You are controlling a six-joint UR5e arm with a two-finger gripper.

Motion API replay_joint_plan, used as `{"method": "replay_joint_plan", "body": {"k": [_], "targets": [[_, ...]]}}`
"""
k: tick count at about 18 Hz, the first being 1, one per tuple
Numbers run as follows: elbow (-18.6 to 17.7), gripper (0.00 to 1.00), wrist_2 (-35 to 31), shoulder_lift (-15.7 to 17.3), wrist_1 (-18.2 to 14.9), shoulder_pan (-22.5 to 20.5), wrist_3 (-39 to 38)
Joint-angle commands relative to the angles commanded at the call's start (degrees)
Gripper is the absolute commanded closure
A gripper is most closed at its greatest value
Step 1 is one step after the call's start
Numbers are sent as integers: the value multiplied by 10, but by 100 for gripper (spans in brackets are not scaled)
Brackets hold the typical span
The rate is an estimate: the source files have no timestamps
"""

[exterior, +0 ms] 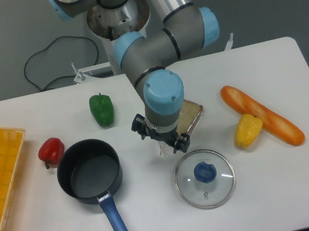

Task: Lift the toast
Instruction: 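Move the gripper over to the bagged toast slice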

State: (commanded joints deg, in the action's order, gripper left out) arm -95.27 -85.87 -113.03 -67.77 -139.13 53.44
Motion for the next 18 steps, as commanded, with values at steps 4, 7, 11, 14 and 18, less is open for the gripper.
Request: {"method": "replay_joint_plan", "body": {"k": [4,7,11,14,18], "targets": [[-5,0,-3,-6,1,1,2],[-5,0,-14,-16,2,4,4],[1,0,-40,-29,2,15,4],[0,0,-52,-33,1,17,4],[1,0,-78,-42,2,27,3]]}}
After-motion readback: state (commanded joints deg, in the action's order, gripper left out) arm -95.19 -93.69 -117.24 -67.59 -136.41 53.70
